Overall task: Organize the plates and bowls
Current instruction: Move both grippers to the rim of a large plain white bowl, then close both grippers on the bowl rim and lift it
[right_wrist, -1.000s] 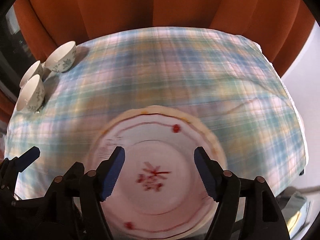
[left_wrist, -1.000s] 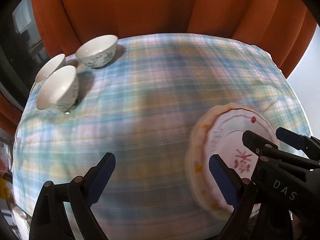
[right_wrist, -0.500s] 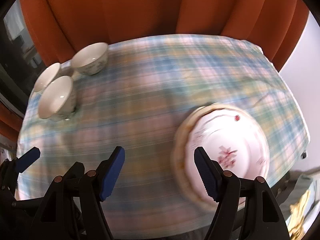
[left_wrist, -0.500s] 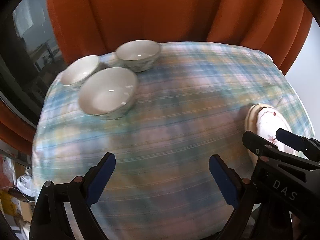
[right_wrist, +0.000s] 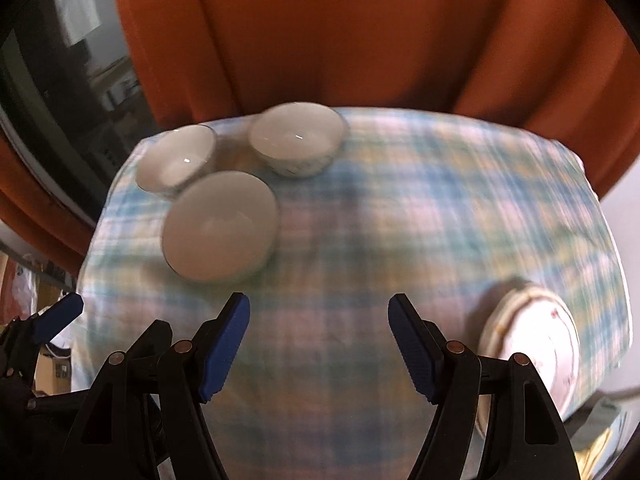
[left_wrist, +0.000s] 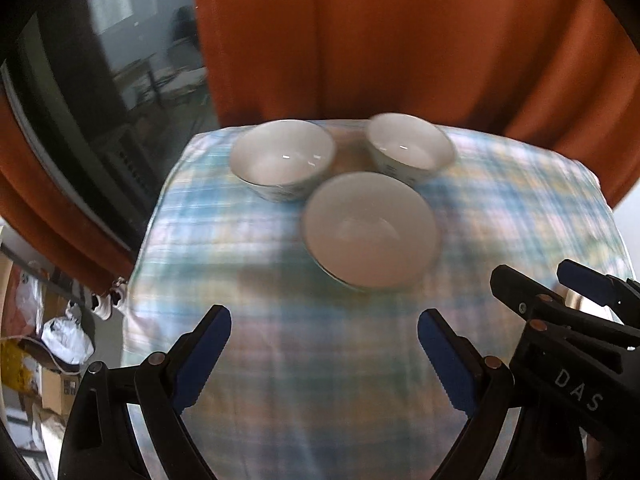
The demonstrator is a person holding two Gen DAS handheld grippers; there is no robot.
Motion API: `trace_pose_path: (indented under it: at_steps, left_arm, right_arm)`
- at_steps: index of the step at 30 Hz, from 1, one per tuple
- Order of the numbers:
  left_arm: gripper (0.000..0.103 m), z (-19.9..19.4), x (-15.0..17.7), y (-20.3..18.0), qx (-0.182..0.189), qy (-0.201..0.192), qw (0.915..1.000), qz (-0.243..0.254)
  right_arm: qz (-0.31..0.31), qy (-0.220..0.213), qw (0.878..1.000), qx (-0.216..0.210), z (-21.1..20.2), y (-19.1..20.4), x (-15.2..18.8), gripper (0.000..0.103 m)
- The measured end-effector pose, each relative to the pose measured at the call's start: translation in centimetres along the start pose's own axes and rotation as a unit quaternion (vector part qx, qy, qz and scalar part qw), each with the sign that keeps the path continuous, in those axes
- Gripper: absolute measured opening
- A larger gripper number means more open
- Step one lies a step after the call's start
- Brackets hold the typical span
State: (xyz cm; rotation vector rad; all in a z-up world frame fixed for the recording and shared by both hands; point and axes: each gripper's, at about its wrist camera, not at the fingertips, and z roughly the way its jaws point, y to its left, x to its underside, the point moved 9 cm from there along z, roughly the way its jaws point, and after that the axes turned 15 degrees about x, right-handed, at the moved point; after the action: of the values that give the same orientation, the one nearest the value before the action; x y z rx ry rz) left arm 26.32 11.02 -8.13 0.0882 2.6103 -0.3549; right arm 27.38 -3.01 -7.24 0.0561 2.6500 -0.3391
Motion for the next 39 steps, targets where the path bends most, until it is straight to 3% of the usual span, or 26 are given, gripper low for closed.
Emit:
trace_pose_path:
  at_steps: [10,14,15,17,21,25,27,30,39]
  left_arm:
    - [0.095,4.7,-3.1,4.0,0.004,0.023,0.9994,-0.027]
    - [0.088,7.2,-3.9,3.7,0.022,0.032,0.9991,-0.016]
    - [0.085,7.7,-3.9,3.5,0.028,0.036,0.9988,-0.016]
    - [0.082,8.9,-4.0,3.1,0.037,0.042,0.9983,-0.014]
    - [0.062,10.5,-3.8,2.7,0.044,0.053,0.9975,-0.015]
    - [0.04,11.7,-3.9,2.6,0.053,0.058,0.9968,-0.014]
    - [0.036,12.2,-3.8,2.4,0.055,0.06,0.9966,-0.013]
    - [0.035,12.2,-3.7,2.1,0.044,0.056,0.9974,-0.007]
    - [0.035,11.4,-2.1,0.9,0.04,0.06,0.9974,-0.007]
  right_arm:
    - [-0.015,0.035,0.999,-0.007,4.7,4.5,-4.3,0.075]
    - [-0.008,0.033,0.999,-0.009,7.0,5.8,-5.4,0.074]
    - [-0.008,0.03,0.999,-0.004,7.5,5.8,-5.5,0.073]
    - [-0.007,0.036,0.999,-0.004,8.4,6.0,-5.6,0.055]
    - [-0.008,0.05,0.999,0.001,9.9,6.4,-5.3,0.039]
    - [-0.01,0.051,0.999,0.002,11.1,7.1,-5.3,0.036]
    - [-0.008,0.052,0.999,0.001,11.5,7.2,-5.3,0.035]
    - [-0.001,0.056,0.998,-0.001,11.8,7.0,-5.1,0.03]
    - [-0.006,0.055,0.998,-0.01,10.9,6.4,-3.9,0.03]
